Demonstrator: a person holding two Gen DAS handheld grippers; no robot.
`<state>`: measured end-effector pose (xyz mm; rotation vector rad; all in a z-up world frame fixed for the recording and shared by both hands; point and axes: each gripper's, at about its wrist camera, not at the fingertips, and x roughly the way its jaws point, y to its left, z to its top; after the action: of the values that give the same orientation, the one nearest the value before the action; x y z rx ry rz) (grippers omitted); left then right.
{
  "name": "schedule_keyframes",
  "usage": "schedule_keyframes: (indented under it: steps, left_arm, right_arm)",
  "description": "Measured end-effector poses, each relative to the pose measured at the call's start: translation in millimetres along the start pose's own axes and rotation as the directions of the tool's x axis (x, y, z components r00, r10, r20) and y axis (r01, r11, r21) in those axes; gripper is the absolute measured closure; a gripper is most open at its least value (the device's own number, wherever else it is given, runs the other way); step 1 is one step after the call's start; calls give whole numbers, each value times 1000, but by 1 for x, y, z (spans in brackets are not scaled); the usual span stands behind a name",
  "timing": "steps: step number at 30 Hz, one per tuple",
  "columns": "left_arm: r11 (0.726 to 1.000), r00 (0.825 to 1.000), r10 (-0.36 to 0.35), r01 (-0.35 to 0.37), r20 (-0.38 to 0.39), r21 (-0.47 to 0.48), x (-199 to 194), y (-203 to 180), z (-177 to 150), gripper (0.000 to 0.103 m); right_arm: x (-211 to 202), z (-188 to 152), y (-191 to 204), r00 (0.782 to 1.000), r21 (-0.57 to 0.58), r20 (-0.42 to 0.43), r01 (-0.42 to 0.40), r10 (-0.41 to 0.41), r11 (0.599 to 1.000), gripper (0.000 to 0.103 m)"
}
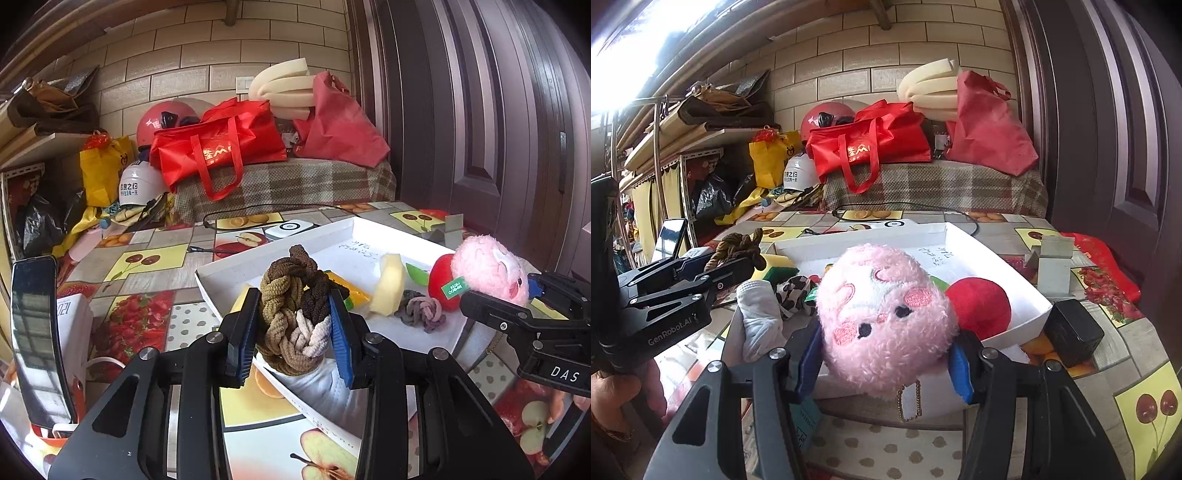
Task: Organize soft objects
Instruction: 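Carry the rope toy and plush pig into the white box and open both tools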
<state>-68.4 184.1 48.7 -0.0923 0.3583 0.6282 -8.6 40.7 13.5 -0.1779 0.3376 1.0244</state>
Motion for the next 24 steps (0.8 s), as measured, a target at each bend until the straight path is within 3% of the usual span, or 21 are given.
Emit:
schedule_keyframes:
  steps: [15, 21, 24]
  left_arm:
    - [1000, 999, 20, -20, -33, 8, 36, 0, 13, 68]
    - [999, 997, 50, -49, -62, 8, 62, 3, 21, 68]
    - [998, 995, 54, -56, -87, -14, 73, 8, 23, 68]
  right_arm:
    - [41, 14, 9, 999, 2, -38, -7, 7, 1000, 45]
    - [71, 17, 7, 990, 24, -141, -3, 7, 1000, 45]
    - [83, 17, 0, 982, 58, -187, 38, -27, 998, 46]
